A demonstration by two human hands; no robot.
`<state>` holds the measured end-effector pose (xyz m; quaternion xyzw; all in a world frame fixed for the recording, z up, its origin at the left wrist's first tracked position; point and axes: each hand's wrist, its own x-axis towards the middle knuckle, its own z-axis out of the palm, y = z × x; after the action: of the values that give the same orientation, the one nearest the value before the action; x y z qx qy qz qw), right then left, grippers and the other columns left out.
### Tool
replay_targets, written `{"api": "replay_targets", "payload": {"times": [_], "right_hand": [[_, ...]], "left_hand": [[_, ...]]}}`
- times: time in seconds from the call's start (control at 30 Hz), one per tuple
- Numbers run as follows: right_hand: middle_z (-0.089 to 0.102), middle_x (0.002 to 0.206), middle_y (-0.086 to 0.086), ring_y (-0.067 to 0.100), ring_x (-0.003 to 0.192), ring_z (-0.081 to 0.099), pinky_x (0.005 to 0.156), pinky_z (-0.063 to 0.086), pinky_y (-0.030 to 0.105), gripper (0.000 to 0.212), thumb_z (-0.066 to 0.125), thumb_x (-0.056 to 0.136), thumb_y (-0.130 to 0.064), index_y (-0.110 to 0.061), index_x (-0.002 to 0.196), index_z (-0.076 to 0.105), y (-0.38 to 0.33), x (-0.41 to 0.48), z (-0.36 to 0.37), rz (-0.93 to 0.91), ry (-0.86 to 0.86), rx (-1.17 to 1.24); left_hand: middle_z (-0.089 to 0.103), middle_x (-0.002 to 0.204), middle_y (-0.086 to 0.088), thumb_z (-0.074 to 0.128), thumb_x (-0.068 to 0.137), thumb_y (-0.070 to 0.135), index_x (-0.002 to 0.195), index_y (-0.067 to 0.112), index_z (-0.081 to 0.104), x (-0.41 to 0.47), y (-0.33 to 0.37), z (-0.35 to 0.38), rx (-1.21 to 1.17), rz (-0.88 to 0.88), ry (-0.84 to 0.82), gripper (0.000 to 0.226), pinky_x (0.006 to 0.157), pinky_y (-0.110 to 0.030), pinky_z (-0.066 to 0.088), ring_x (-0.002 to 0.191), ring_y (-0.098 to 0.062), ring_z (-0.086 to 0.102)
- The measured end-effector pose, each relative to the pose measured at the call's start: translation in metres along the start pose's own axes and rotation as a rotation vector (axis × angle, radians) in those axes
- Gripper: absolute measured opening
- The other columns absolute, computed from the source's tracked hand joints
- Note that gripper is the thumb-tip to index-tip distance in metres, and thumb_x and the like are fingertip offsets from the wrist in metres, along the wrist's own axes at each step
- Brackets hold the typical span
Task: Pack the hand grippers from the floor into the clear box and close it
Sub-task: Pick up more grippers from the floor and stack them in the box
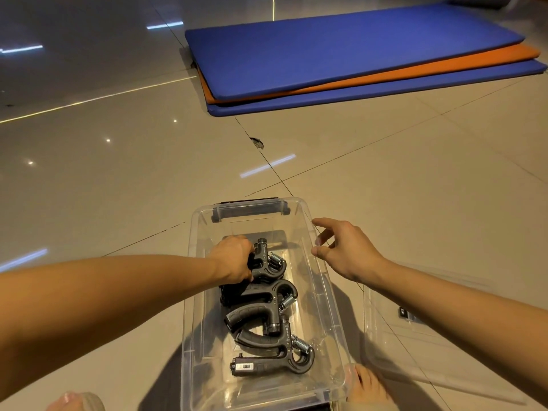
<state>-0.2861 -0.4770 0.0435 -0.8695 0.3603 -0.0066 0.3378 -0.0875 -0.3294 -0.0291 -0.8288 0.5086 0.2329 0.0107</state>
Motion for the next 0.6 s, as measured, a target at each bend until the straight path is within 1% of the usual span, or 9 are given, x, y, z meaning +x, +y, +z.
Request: {"api": "replay_targets", "payload": {"times": [0.27,0.3,0.37,0.43,0.47,0.53,0.6], "right_hand": [[0.066,0.096,-0.013,0.009,0.082,0.056,0.084,0.042,0.026,0.065,0.075,0.09,-0.025,-0.024,0.149,0.047,-0.001,0.001,-0.001,0.019,-0.011,0.008],[0.066,0.096,-0.013,0.008,0.081,0.057,0.084,0.044,0.027,0.065,0.075,0.09,-0.024,-0.024,0.149,0.047,-0.002,0.001,-0.001,0.024,-0.012,0.007],[0.066,0.096,-0.011,0.009,0.078,0.06,0.083,0.052,0.032,0.066,0.075,0.089,-0.021,-0.022,0.149,0.047,-0.003,0.001,-0.001,0.042,-0.022,0.027],[0.068,0.095,-0.005,0.016,0.079,0.066,0.082,0.059,0.038,0.066,0.076,0.089,-0.016,-0.02,0.149,0.047,-0.007,0.0,-0.003,0.091,-0.044,0.099],[0.069,0.096,-0.002,0.019,0.081,0.069,0.081,0.059,0.038,0.065,0.075,0.089,-0.015,-0.019,0.148,0.048,-0.01,0.0,-0.004,0.117,-0.058,0.124],[0.07,0.11,0.003,0.023,0.097,0.068,0.088,0.056,0.037,0.06,0.073,0.091,-0.017,-0.017,0.146,0.05,-0.019,0.002,-0.011,0.13,-0.063,0.076],[0.068,0.125,0.007,0.024,0.11,0.064,0.094,0.049,0.035,0.054,0.07,0.093,-0.021,-0.017,0.144,0.054,-0.035,0.006,-0.021,0.098,-0.015,-0.015]], "left_hand": [[0.062,0.117,-0.004,0.086,0.076,0.039,0.12,0.013,0.068,-0.001,0.0,0.0,0.009,-0.039,0.006,0.054,0.091,-0.032,0.053,0.107,-0.021,0.057],[0.061,0.118,-0.004,0.086,0.077,0.039,0.121,0.013,0.068,-0.002,0.0,-0.002,0.0,-0.039,0.014,0.054,0.091,-0.032,0.053,0.108,-0.022,0.057],[0.062,0.123,-0.005,0.082,0.081,0.037,0.125,0.013,0.067,-0.007,0.0,-0.009,-0.057,-0.028,0.061,0.053,0.089,-0.03,0.053,0.108,-0.021,0.058],[0.063,0.128,-0.003,0.076,0.087,0.033,0.125,0.016,0.067,-0.016,0.0,-0.024,-0.162,-0.01,0.122,0.043,0.086,-0.025,0.049,0.108,-0.017,0.059],[0.063,0.13,-0.002,0.074,0.089,0.032,0.123,0.018,0.067,-0.022,0.0,-0.034,-0.212,0.005,0.144,0.037,0.087,-0.024,0.047,0.111,-0.016,0.06],[0.063,0.13,0.001,0.071,0.09,0.033,0.119,0.022,0.069,-0.038,-0.002,-0.056,-0.282,0.023,0.199,0.03,0.09,-0.025,0.045,0.111,-0.013,0.058],[0.064,0.121,0.004,0.071,0.09,0.034,0.112,0.025,0.07,-0.059,-0.009,-0.077,-0.307,0.004,0.27,0.024,0.09,-0.027,0.045,0.105,-0.01,0.056]]}}
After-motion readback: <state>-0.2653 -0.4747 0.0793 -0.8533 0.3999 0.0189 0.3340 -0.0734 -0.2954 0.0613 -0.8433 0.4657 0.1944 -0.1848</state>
